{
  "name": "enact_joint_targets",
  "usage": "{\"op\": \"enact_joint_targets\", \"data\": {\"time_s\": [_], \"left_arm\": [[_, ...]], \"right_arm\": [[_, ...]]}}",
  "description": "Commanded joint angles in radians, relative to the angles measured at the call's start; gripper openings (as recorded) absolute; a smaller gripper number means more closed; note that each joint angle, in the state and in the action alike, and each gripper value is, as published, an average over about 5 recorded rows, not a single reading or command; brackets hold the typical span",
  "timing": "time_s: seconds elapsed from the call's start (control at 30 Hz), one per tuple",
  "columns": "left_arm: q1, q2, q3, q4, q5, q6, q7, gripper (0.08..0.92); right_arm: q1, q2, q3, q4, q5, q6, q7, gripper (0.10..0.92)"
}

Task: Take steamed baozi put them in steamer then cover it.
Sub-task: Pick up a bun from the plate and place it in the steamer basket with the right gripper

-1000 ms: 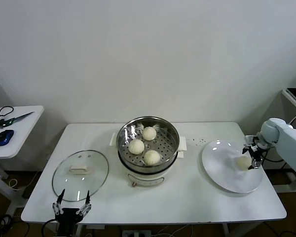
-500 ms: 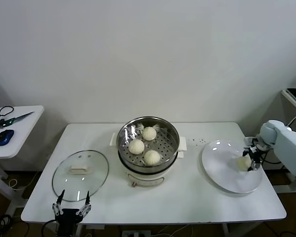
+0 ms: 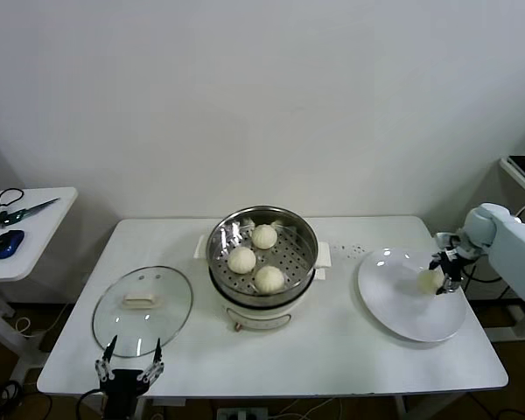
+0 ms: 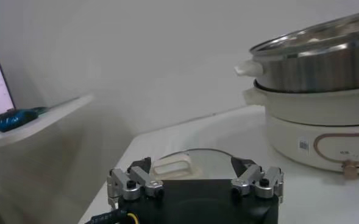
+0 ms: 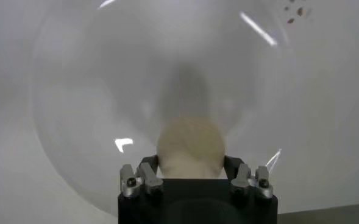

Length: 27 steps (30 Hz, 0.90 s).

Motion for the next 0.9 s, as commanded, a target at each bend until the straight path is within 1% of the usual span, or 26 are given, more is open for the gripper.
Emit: {"op": "enact_joint_targets", "data": {"time_s": [0.03, 0.17, 0.3, 0.47, 0.57, 0.7, 0.9], "left_arm": [[0.003, 0.002, 0.009, -0.010, -0.005, -0.001, 0.004, 0.823], [0.008, 0.005, 0.020, -0.021, -0.011, -0.002, 0.006, 0.823], [0.016, 0.011, 0.036, -0.038, -0.024, 0.006, 0.007, 0.823], [0.020, 0.012, 0.051, -0.044, -0.020, 0.006, 0.006, 0.823], [0.024, 0.010, 0.061, -0.052, -0.015, 0.012, 0.002, 0.823], [0.024, 0.012, 0.077, -0.054, -0.014, 0.010, 0.001, 0.823], [0.016, 0.014, 0.085, -0.051, -0.016, 0.005, 0.001, 0.823]], "right_arm": [[0.284, 0.020, -0.257, 0.104, 0.280, -0.088, -0.009, 0.688], [0.460, 0.094, -0.434, 0.147, 0.487, -0.149, 0.003, 0.687], [0.637, 0.212, -0.607, 0.168, 0.704, -0.195, 0.017, 0.689], [0.718, 0.331, -0.695, 0.217, 0.866, -0.239, 0.036, 0.695], [0.734, 0.383, -0.730, 0.259, 0.931, -0.267, 0.052, 0.695], [0.739, 0.452, -0.782, 0.309, 0.971, -0.289, 0.076, 0.696], [0.701, 0.510, -0.841, 0.370, 0.971, -0.317, 0.116, 0.696]]}}
